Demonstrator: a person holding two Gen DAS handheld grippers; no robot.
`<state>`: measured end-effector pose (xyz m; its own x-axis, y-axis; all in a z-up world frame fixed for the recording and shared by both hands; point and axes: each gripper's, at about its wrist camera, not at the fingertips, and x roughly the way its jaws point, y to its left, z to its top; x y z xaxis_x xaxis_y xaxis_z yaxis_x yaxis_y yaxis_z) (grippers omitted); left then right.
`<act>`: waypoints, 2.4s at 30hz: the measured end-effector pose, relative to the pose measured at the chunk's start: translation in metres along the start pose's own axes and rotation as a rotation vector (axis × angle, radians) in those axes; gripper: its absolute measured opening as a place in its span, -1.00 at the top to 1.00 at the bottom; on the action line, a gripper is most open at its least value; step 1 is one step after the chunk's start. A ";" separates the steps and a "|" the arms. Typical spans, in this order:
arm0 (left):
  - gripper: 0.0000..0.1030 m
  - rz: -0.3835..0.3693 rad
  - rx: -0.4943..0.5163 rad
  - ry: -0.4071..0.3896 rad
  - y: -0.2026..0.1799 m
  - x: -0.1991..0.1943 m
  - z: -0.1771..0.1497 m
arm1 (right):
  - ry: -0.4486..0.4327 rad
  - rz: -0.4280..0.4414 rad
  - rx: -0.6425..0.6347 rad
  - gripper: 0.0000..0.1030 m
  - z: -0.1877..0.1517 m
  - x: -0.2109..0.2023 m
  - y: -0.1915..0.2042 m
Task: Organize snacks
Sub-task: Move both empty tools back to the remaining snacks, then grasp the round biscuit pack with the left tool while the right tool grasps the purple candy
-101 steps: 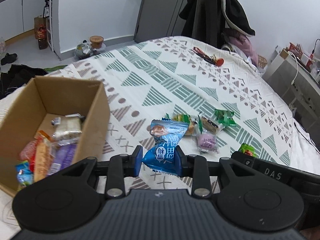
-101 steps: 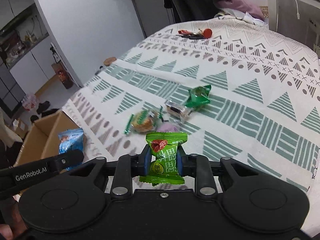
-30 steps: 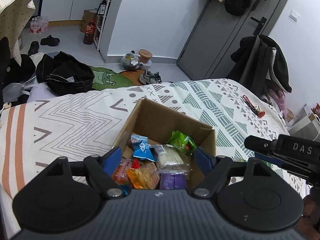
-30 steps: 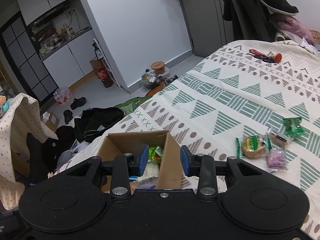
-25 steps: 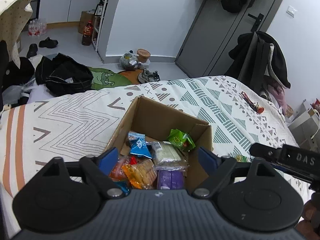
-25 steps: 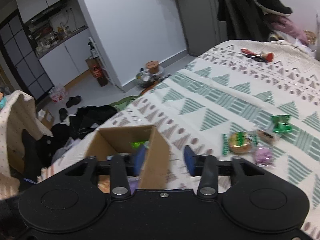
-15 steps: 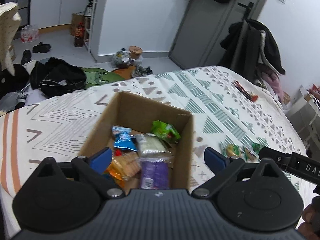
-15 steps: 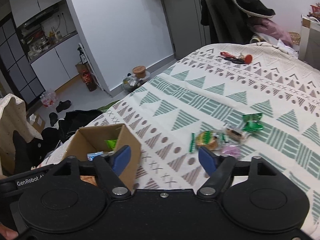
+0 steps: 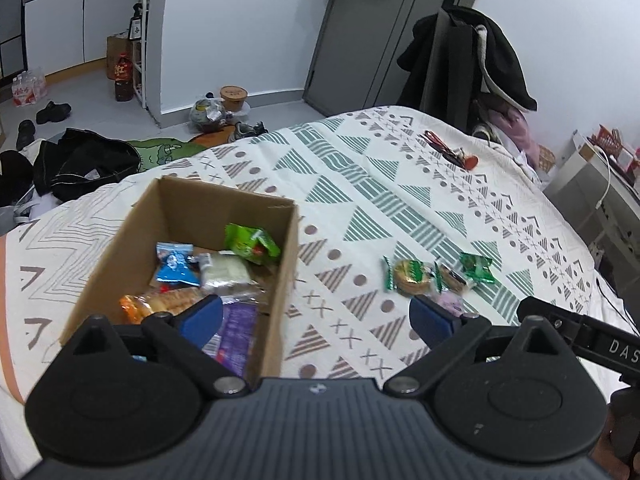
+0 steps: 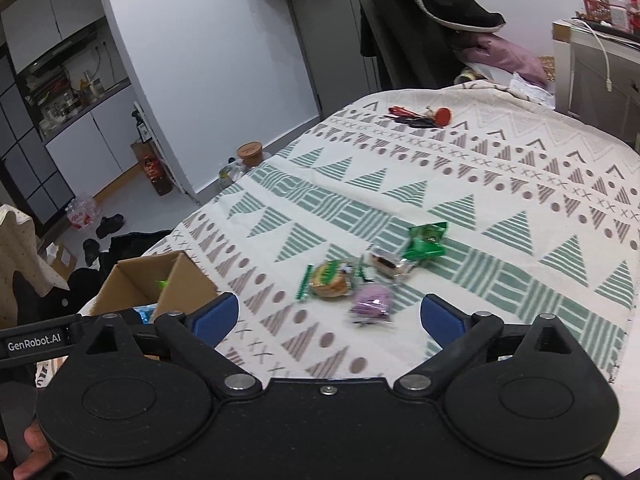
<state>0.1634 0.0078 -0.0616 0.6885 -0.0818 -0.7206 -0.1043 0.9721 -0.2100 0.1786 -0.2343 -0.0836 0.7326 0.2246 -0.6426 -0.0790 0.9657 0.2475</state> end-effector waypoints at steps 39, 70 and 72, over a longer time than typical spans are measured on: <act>-0.73 -0.032 0.071 0.029 -0.089 0.083 -0.005 | 0.074 0.019 0.109 -0.67 -0.004 0.073 -0.077; -0.41 -0.043 0.040 0.090 -0.093 0.164 0.006 | 0.219 -0.011 0.074 0.41 -0.005 0.140 -0.073; -0.43 -0.050 0.051 0.098 -0.099 0.169 0.006 | 0.215 -0.024 0.092 0.41 -0.004 0.138 -0.079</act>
<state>0.2946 -0.1011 -0.1588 0.6185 -0.1487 -0.7716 -0.0335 0.9761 -0.2149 0.2834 -0.2790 -0.1946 0.5719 0.2337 -0.7864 0.0061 0.9573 0.2890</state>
